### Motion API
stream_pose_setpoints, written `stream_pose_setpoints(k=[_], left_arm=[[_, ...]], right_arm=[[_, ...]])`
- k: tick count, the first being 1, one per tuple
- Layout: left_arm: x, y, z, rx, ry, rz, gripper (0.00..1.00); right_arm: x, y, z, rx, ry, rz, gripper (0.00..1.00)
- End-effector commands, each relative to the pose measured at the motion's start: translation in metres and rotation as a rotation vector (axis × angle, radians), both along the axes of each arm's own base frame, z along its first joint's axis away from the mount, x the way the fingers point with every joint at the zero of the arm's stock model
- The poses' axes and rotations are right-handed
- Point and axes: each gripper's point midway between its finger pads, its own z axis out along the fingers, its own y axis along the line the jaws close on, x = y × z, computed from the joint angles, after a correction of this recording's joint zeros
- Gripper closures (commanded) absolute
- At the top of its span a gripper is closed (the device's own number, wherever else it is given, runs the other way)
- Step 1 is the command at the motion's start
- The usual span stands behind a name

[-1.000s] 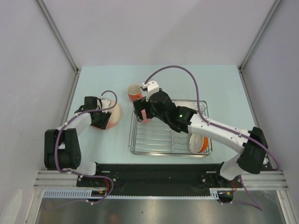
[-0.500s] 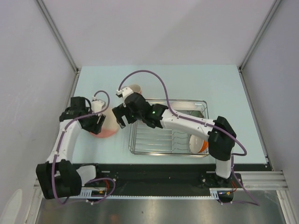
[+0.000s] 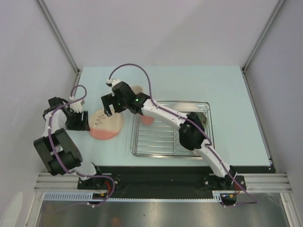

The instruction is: Load the mixed dishes into the dish rack

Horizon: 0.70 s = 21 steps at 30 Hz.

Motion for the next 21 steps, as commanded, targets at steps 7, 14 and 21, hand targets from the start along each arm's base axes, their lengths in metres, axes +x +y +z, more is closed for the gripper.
stream_pose_setpoints(k=[7,14,21], left_arm=[[0.046,0.004,0.005,-0.09,-0.084,-0.022,0.34],[0.043,0.01,-0.008,-0.088,-0.065,-0.034,0.34],[0.046,0.011,-0.018,-0.112,-0.053,-0.052,0.34]], right_arm=[[0.013,-0.008,-0.064,-0.208,-0.067,-0.133,0.0],[0.021,-0.016,-0.108,-0.25,-0.01,-0.161,0.0],[0.021,-0.016,-0.13,-0.243,0.045,-0.168,0.0]])
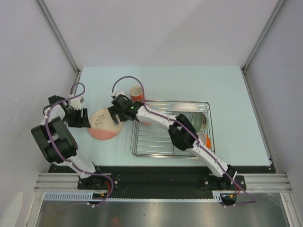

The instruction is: Load the mixed dishes into the dish rack

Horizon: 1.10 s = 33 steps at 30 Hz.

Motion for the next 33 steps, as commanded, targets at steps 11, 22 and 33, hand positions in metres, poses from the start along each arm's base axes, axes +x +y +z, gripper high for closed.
stream_pose_setpoints(k=[11,22,33], left_arm=[[0.025,0.003,-0.012,-0.075,-0.026,-0.068,0.36],[0.03,-0.003,-0.026,-0.098,0.006,-0.094,0.38],[0.028,-0.015,-0.042,-0.113,0.042,-0.122,0.38]], right_arm=[[-0.027,0.029,-0.033,0.18,0.262,0.022,0.0],[-0.043,0.041,-0.026,0.264,0.385,0.054,0.0],[-0.051,0.052,-0.009,0.333,0.431,0.096,0.0]])
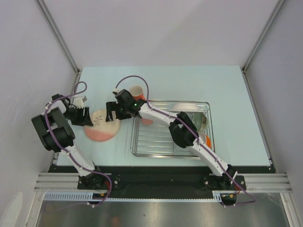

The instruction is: Load the mixed dishes into the dish rack

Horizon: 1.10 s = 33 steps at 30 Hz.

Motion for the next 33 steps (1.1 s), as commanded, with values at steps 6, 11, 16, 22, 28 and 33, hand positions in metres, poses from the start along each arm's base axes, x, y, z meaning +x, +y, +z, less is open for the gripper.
stream_pose_setpoints(k=[6,11,16,22,28,33], left_arm=[[0.0,-0.01,-0.009,-0.022,0.004,-0.049,0.37],[-0.002,-0.017,-0.011,-0.044,0.009,-0.057,0.36],[-0.002,-0.024,-0.014,-0.049,0.019,-0.064,0.37],[-0.001,-0.041,-0.01,-0.07,0.01,-0.088,0.37],[-0.001,-0.055,-0.013,-0.084,0.02,-0.1,0.38],[-0.004,-0.062,-0.01,-0.103,0.017,-0.1,0.38]], right_arm=[[-0.027,0.001,-0.025,-0.019,0.119,0.057,0.0],[-0.028,-0.001,-0.032,-0.026,0.135,0.058,0.0],[-0.032,0.006,-0.028,0.002,0.159,0.075,0.0],[-0.045,0.017,-0.016,0.093,0.195,0.142,0.0],[-0.052,0.027,0.001,0.19,0.215,0.194,0.17],[-0.052,0.03,0.001,0.201,0.221,0.189,0.22]])
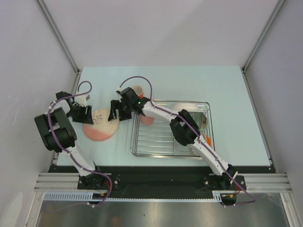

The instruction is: Load the mixed dishes into the dish rack

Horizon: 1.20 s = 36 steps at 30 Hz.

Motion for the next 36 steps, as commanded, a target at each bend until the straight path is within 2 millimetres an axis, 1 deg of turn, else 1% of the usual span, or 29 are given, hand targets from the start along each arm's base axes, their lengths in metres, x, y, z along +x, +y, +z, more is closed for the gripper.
stream_pose_setpoints(k=[1,5,6,7,9,10,15,18,20,22,27,31,36], left_arm=[[-0.02,-0.064,-0.006,-0.212,0.069,-0.062,0.38],[-0.025,-0.076,0.0,-0.254,0.069,-0.071,0.38],[-0.028,-0.079,0.0,-0.264,0.075,-0.07,0.38],[-0.028,-0.084,0.002,-0.271,0.065,-0.082,0.38],[-0.032,-0.088,-0.001,-0.274,0.074,-0.079,0.38],[-0.034,-0.091,-0.003,-0.278,0.079,-0.084,0.38],[-0.045,-0.112,-0.005,-0.36,0.116,-0.091,0.39],[-0.048,-0.122,-0.002,-0.413,0.12,-0.09,0.39],[-0.054,-0.129,-0.002,-0.448,0.134,-0.085,0.4],[-0.056,-0.136,0.001,-0.502,0.141,-0.085,0.4],[-0.052,-0.144,0.008,-0.578,0.15,-0.091,0.4],[-0.053,-0.152,0.008,-0.629,0.177,-0.097,0.4],[-0.052,-0.161,0.009,-0.67,0.19,-0.113,0.4]], right_arm=[[-0.049,0.033,0.002,0.103,0.062,0.134,0.23],[-0.051,0.037,0.005,0.11,0.053,0.136,0.22],[-0.052,0.039,0.009,0.116,0.046,0.138,0.22],[-0.05,0.039,0.008,0.112,0.04,0.134,0.21],[-0.05,0.04,0.014,0.118,0.025,0.135,0.21],[-0.049,0.04,0.014,0.117,0.02,0.13,0.2],[-0.047,0.044,0.026,0.141,-0.005,0.129,0.2],[-0.049,0.045,0.025,0.146,0.007,0.131,0.2],[-0.05,0.046,0.025,0.149,0.007,0.134,0.21],[-0.05,0.046,0.027,0.153,0.003,0.136,0.22],[-0.049,0.048,0.032,0.175,0.006,0.141,0.27],[-0.048,0.052,0.051,0.24,0.013,0.144,0.27],[-0.053,0.059,0.084,0.348,0.017,0.171,0.25]])
